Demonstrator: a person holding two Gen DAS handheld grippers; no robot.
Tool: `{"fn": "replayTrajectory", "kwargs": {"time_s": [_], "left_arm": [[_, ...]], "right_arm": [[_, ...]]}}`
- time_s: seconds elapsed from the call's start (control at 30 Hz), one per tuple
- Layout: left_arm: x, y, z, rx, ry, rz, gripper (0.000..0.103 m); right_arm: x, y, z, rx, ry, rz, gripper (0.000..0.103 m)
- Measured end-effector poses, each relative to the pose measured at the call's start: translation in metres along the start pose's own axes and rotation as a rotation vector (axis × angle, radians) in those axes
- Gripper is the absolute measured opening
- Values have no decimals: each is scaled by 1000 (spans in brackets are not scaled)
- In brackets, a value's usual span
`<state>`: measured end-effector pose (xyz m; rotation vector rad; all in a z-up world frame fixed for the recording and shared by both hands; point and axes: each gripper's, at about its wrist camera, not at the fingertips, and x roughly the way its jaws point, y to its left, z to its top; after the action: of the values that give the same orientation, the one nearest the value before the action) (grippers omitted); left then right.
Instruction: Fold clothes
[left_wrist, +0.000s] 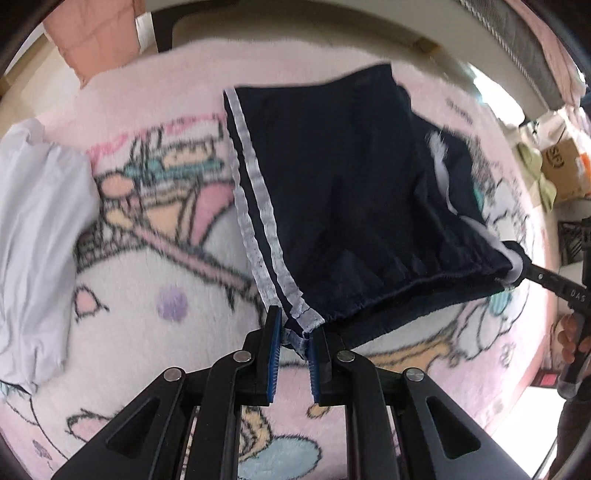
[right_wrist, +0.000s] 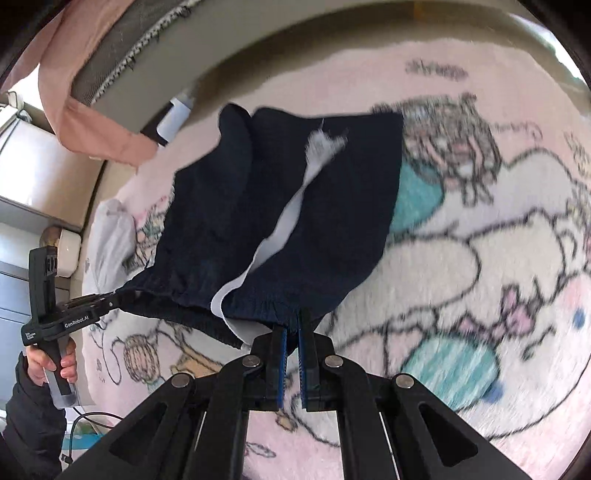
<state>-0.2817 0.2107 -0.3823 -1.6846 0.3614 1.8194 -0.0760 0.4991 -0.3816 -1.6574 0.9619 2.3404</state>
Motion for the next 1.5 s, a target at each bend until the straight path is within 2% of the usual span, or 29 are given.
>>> {"fn": "replayTrajectory", "kwargs": {"time_s": [0.13, 0.33, 0.43, 0.57, 0.7, 0.83, 1.0, 1.1, 1.13, 1.17, 1.2, 1.27, 1.33, 1.37, 1.5], "left_arm": [[14, -4, -16, 16, 38, 11, 12], [34, -15, -42, 116, 106, 100, 12], [44, -15, -54, 123, 133, 126, 13], [42, -9, -60, 80, 98, 104, 13], [40, -2, -63, 35, 101, 75, 13], [39, 2, -69, 17, 94, 57, 15], [36, 2, -79, 17, 67, 45, 20], [35, -3, -85, 55, 67, 61, 33], [35, -4, -88, 56, 77, 62, 52], [36, -4, -91, 54, 96, 63, 83], [36, -4, -95, 54, 115, 62, 93], [34, -3, -105, 66, 155, 45, 97], [30, -1, -113, 74, 175, 30, 97], [26, 1, -116, 73, 178, 22, 98], [10, 11, -116, 17, 158, -38, 103]], "right_arm": [[10, -7, -19, 1, 30, -26, 2], [25, -16, -48, 20, 77, -33, 2], [34, -19, -59, 30, 97, -31, 2], [41, -20, -70, 47, 100, -28, 2], [44, -22, -80, 51, 101, -39, 3], [43, -22, -85, 51, 94, -43, 3], [47, -15, -92, 21, 98, -94, 4], [48, -14, -95, 32, 97, -103, 5], [48, -14, -95, 37, 103, -103, 5], [48, -14, -96, 43, 108, -103, 5], [48, -13, -97, 43, 121, -106, 8], [46, -10, -99, 35, 163, -120, 23], [45, -6, -102, 16, 225, -133, 71], [44, -4, -103, 3, 241, -139, 80], [26, 11, -102, -71, 215, -168, 81]]}}
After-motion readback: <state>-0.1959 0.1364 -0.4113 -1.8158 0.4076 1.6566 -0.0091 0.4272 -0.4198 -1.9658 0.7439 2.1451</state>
